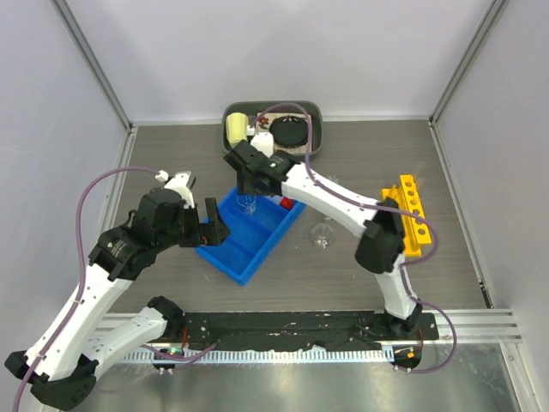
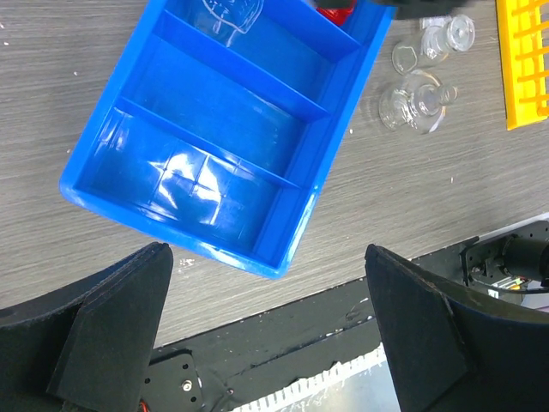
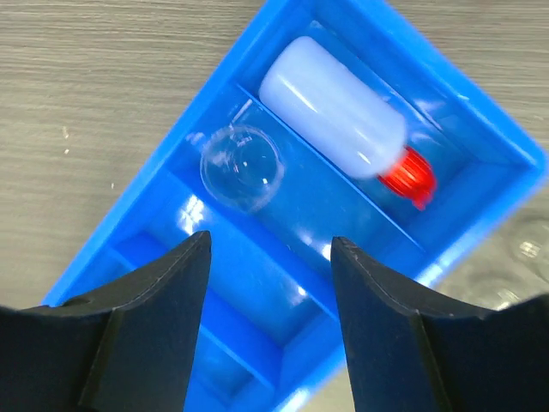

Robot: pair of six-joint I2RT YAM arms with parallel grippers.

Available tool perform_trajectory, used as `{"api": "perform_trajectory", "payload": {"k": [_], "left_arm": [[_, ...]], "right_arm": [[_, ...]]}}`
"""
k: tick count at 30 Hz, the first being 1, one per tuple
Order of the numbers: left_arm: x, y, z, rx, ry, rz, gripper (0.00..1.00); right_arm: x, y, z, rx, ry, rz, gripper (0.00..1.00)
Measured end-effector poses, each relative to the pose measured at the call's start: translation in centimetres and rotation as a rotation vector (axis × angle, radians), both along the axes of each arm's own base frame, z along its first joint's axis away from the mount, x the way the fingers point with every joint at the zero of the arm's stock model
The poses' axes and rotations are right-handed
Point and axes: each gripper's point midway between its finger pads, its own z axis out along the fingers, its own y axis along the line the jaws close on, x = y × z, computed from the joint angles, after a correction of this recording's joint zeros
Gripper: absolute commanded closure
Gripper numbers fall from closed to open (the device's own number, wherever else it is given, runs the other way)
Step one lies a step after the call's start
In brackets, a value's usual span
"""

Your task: Organize the chemistry lab equipment

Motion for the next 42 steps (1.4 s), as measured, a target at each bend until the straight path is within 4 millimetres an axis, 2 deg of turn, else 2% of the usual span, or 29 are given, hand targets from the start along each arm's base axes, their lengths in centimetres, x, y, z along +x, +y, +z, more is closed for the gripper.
{"api": "perform_trajectory", "payload": {"k": [3,5,7,8,10,12,17,20,22,27,35,42], "left_arm": [[0.0,0.0,-0.1,-0.002,0.003,-0.002,0.0],[-0.1,-0.1,-0.2,-0.001,0.007,-0.002,0.0],[-0.1,-0.1,-0.4,0.001,0.012,-0.002,0.0],[-0.1,-0.1,-0.5,0.001,0.013,-0.002,0.0],[-0.1,-0.1,-0.5,0.002,0.015,-0.002,0.0],[-0.1,-0.1,-0.6,0.002,0.016,-0.002,0.0],[-0.1,-0.1,-1.1,0.001,0.029,0.004,0.0],[-0.2,-0.1,-1.5,0.001,0.04,0.006,0.0],[-0.2,-0.2,-1.5,0.0,0.042,0.006,0.0],[-0.1,-0.3,-1.6,0.0,0.044,0.004,0.0],[0.0,-0.3,-1.7,0.004,0.047,0.003,0.0],[0.0,-0.3,-1.7,0.009,0.047,-0.001,0.0]], "right_arm": [[-1.9,-2.5,4.2,0.021,-0.056,-0.003,0.3],[-3.5,-5.3,6.7,0.025,-0.095,-0.013,0.2],[-4.6,-7.7,8.1,0.022,-0.125,-0.034,0.15],[-5.4,-9.8,8.4,0.004,-0.137,-0.052,0.15],[-6.0,-12.0,8.0,-0.022,-0.14,-0.078,0.14],[-6.6,-14.5,6.6,-0.066,-0.123,-0.109,0.14],[-7.5,-21.1,1.5,-0.182,-0.033,-0.211,0.15],[-7.3,-23.2,0.1,-0.205,0.001,-0.254,0.14],[-6.8,-23.7,-0.1,-0.198,0.008,-0.267,0.14],[-5.1,-23.3,-0.9,-0.164,0.011,-0.273,0.14],[-3.0,-22.8,-5.4,-0.183,0.091,-0.268,0.14],[-2.2,-22.5,-7.7,-0.192,0.131,-0.261,0.14]]}}
